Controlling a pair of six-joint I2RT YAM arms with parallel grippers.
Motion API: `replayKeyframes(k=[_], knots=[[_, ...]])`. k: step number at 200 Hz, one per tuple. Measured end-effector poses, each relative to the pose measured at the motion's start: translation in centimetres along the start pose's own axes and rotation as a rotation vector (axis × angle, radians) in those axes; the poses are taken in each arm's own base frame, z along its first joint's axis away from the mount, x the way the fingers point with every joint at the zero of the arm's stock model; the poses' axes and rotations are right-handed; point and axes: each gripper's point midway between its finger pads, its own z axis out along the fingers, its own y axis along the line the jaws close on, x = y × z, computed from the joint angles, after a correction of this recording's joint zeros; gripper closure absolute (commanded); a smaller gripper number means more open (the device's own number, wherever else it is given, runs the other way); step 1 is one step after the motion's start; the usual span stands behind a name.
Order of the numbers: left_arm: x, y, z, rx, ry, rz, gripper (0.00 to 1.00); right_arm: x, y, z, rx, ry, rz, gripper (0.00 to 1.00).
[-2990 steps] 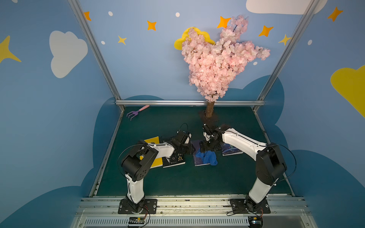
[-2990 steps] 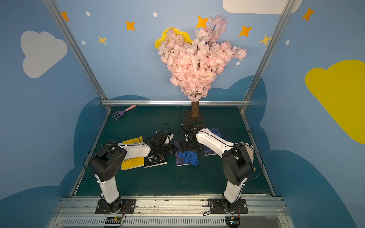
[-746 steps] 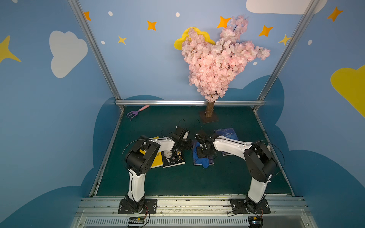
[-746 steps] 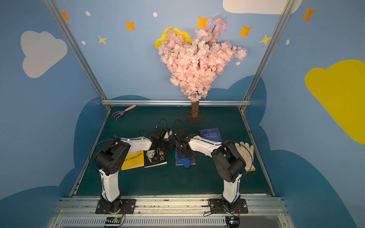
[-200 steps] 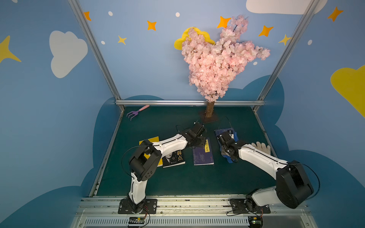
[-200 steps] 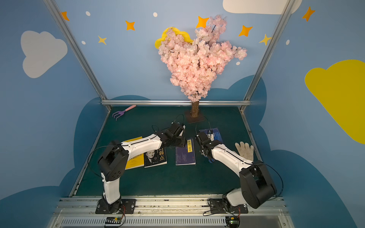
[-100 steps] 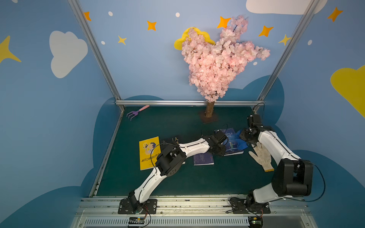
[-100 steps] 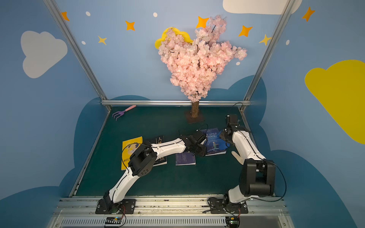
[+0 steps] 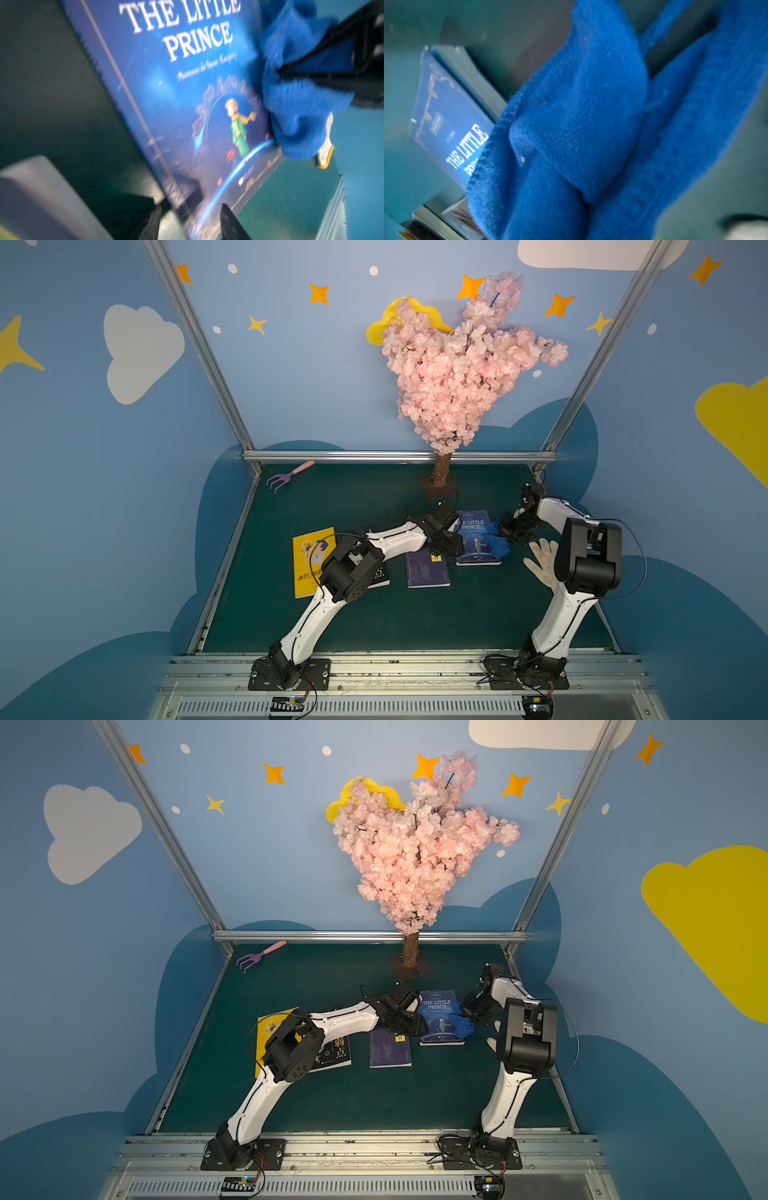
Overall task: Wipe the cover of the book
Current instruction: Move the book to the center of the board, then wipe the dirt from the cover of the book.
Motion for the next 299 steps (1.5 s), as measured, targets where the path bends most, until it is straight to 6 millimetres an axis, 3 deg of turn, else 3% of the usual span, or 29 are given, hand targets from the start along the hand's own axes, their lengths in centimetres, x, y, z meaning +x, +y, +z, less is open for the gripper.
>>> replayKeyframes(k=[34,63,110,142,166,195,264,299], knots=[[-1.0,1.4,-0.6,-0.012,-0.012,-0.029,0.52,1.8,0.7,1.0,0.026,0.003,-0.055,1.00],[-0.7,2.0,-0.9,-0.027,-0.012,-0.026,0.54,3.3,0.8,1.1,0.066,-0.041,-0.109,1.00],[1.9,2.8,-2.5,-0.080,0.010,0.018,0.56,8.8,0.0,0.4,0.146,-0.024,-0.194,1.00],[4.6,1.6,-2.8,-0.076,0.052,0.094,0.56,12.1,-1.5,-2.0,0.192,-0.014,-0.213,1.00],[6.2,0.4,-2.5,-0.066,0.078,0.169,0.57,12.2,-2.0,-4.6,0.215,-0.079,-0.223,1.00],[6.6,0.2,-2.4,-0.065,0.090,0.223,0.61,12.5,-2.6,-6.5,0.247,-0.124,-0.233,1.00],[6.8,0.6,-2.4,-0.069,0.101,0.272,0.65,14.4,-3.3,-6.9,0.332,-0.094,-0.281,1.00],[6.8,0.6,-2.4,-0.071,0.101,0.274,0.66,13.9,-1.8,-6.8,0.342,-0.090,-0.313,1.00]])
